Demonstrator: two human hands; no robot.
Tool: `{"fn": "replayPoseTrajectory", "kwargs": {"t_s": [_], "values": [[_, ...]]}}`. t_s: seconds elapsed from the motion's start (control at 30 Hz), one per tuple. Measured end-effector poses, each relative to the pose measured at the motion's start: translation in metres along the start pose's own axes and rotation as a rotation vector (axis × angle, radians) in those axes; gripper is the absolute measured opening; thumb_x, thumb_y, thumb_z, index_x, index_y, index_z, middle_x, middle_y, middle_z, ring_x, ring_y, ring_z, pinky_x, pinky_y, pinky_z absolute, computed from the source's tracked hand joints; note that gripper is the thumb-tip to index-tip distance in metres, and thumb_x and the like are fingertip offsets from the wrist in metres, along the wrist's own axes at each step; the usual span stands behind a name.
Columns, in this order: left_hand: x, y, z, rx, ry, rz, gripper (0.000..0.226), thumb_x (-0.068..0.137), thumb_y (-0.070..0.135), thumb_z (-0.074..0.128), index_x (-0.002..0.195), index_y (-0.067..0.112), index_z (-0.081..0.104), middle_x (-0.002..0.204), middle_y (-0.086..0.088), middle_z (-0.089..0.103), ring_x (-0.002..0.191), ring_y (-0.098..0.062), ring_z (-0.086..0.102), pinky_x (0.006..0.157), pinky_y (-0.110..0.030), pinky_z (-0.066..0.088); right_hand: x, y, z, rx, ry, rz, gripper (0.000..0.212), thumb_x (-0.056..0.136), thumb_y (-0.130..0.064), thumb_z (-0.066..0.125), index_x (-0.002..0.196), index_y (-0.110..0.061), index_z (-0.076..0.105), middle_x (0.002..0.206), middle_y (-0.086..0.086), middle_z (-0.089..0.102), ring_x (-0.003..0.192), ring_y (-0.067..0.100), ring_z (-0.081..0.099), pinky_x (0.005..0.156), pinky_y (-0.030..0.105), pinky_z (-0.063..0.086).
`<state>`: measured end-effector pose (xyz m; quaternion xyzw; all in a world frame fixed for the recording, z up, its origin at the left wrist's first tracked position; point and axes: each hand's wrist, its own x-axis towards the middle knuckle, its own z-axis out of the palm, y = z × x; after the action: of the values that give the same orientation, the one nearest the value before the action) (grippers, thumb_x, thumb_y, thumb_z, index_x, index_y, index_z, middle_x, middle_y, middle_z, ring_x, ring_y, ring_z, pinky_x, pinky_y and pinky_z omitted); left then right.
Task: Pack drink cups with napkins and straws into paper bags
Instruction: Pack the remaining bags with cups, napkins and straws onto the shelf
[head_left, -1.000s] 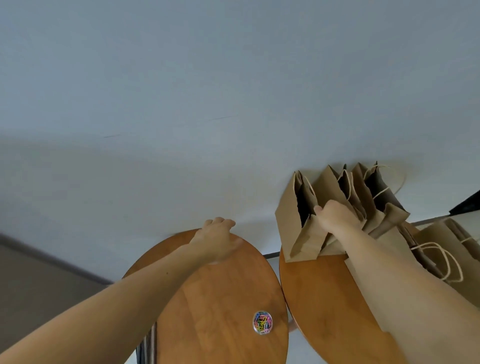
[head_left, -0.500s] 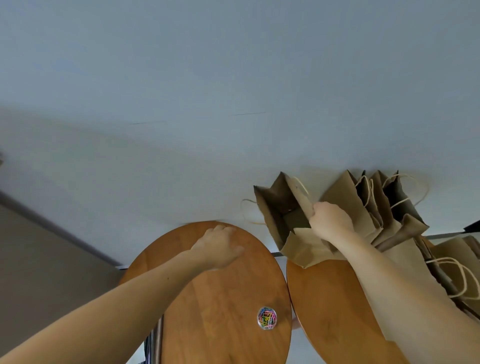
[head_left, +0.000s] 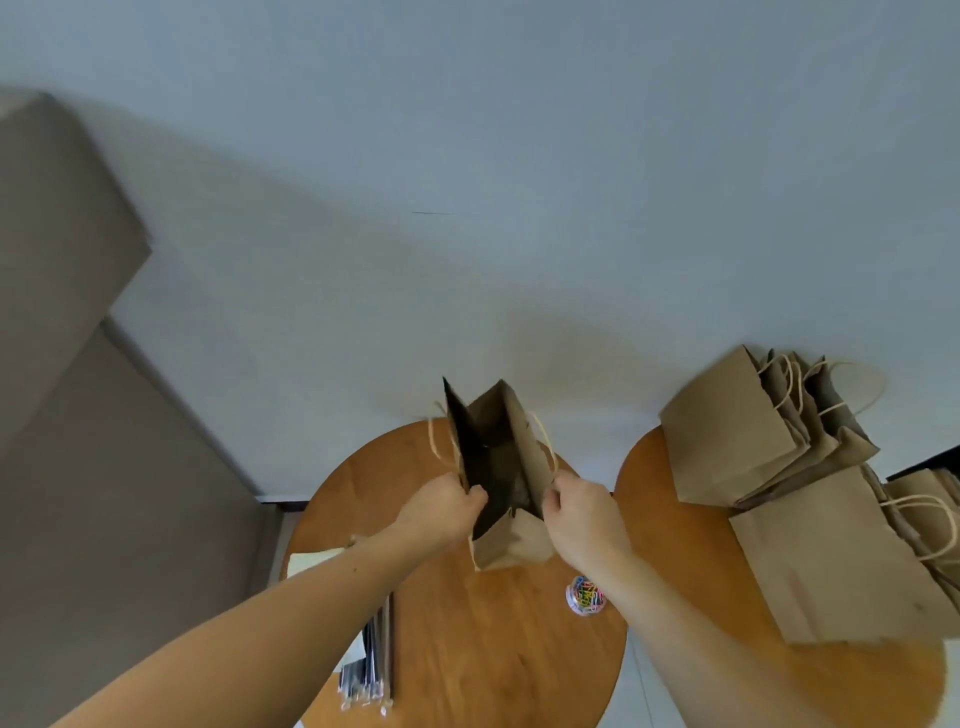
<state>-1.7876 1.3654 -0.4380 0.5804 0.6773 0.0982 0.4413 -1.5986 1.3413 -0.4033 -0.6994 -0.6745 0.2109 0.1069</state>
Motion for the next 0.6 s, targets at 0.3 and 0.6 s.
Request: {"fn": "replayPoseTrajectory", "kwargs": {"t_s": [0.3, 0.6], "values": [[-0.04, -0.09, 0.034, 0.112, -0.037, -0.156, 0.035, 0.103, 0.037, 0.041, 0.076, 0.025, 0.061, 0.071, 0.003, 0.064, 0.063, -0.01, 0.066, 0.054, -0.016, 0.05, -0.052, -0.002, 0.06, -0.007, -0.11, 0.164, 0.01, 0.097, -0.03, 0.06, 0.098, -0.021, 0.064, 0.079, -0.013, 0.059, 0.07, 0.006, 0.06, 0.06, 0.006, 0.041], [-0.042, -0.064, 0.05, 0.096, -0.019, -0.238, 0.04, 0.098, 0.051, 0.043, 0.081, 0.021, 0.064, 0.068, 0.001, 0.068, 0.054, -0.011, 0.069, 0.06, -0.021, 0.06, -0.04, 0.014, 0.062, 0.067, -0.253, 0.172, 0.017, 0.1, -0.031, 0.053, 0.106, -0.016, 0.06, 0.086, -0.003, 0.066, 0.078, 0.012, 0.066, 0.067, 0.022, 0.054]]}}
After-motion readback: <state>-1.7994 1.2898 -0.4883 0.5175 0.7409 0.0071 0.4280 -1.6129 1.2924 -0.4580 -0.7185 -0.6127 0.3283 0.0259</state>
